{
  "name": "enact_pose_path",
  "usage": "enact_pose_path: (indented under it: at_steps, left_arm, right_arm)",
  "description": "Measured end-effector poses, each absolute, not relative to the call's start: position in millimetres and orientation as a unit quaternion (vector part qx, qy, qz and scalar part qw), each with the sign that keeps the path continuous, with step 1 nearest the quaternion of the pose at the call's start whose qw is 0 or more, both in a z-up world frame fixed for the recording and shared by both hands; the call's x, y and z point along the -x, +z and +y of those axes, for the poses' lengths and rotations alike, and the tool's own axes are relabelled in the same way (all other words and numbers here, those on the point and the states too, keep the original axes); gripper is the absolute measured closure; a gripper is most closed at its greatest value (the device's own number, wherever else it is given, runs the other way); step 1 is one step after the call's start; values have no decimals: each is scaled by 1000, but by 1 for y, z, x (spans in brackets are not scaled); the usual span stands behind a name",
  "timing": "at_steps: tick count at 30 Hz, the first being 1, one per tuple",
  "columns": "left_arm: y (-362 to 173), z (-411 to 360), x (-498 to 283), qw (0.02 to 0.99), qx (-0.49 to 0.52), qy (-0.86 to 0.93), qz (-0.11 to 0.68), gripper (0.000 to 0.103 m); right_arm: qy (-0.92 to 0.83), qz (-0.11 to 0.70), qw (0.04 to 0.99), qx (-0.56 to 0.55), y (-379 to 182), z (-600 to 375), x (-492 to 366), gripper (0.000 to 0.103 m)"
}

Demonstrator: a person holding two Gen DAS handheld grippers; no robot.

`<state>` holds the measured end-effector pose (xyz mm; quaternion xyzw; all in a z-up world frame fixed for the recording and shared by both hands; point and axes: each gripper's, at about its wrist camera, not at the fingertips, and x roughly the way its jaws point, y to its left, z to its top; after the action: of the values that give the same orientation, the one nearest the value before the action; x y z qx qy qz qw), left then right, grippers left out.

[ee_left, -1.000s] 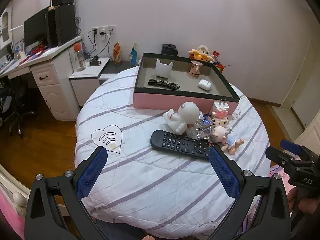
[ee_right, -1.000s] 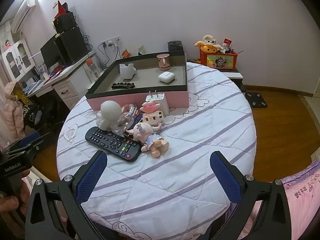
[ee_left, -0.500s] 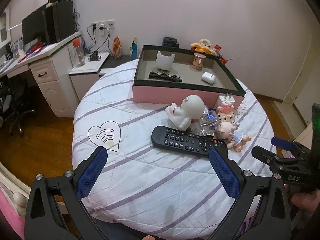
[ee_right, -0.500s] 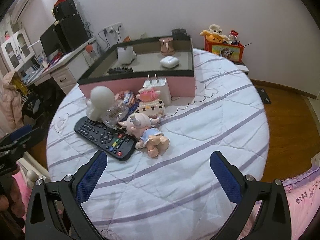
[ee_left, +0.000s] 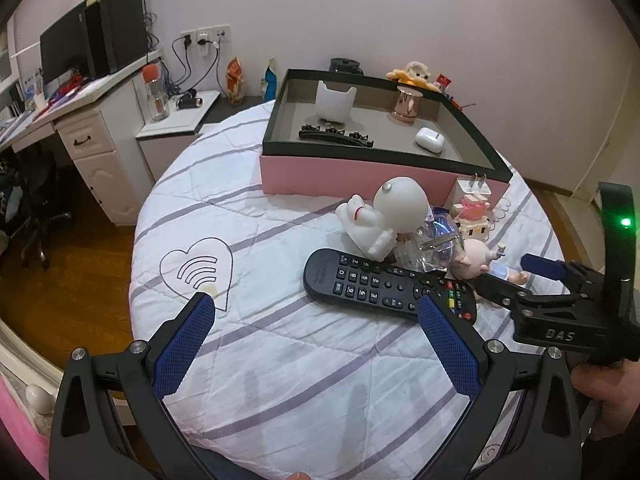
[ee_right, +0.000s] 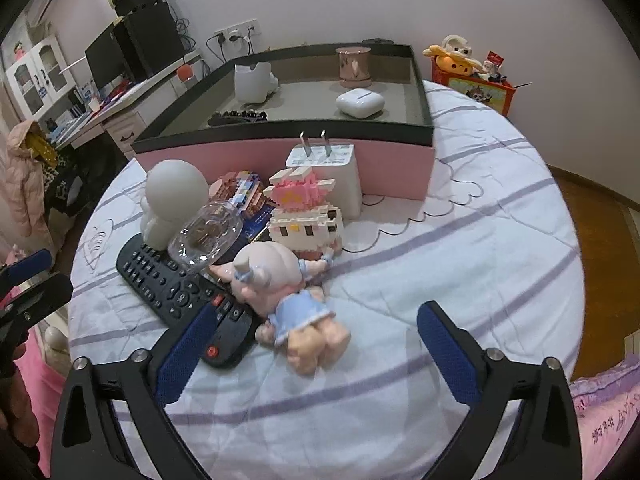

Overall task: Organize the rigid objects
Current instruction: 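Grasp the doll in the blue dress with the right tool, then grasp the white figurine with the left tool and lift it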

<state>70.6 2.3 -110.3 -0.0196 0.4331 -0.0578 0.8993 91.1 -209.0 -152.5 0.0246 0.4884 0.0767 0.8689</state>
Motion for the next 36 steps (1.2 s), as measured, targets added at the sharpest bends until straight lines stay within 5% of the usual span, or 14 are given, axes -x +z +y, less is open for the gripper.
enact_pose_path:
  at_steps: [2,8,16,36]
  left_arm:
    - [-112,1,-72,898,17,-58,435,1]
    - [-116,0,-78,896,16,-58,440,1]
    - [-116,-4,-77,896,14,-62,440,1]
    - [-121,-33,-131,900,-13,-79,428,1]
  right_arm:
    - [80,494,865,-23,-158,-208,-94,17]
    - [94,489,867,-5,-161,-200,-94,25]
    - [113,489,865,-5,-156,-199,-86,60]
    - [100,486,867,-47,-155,-219,-76,59]
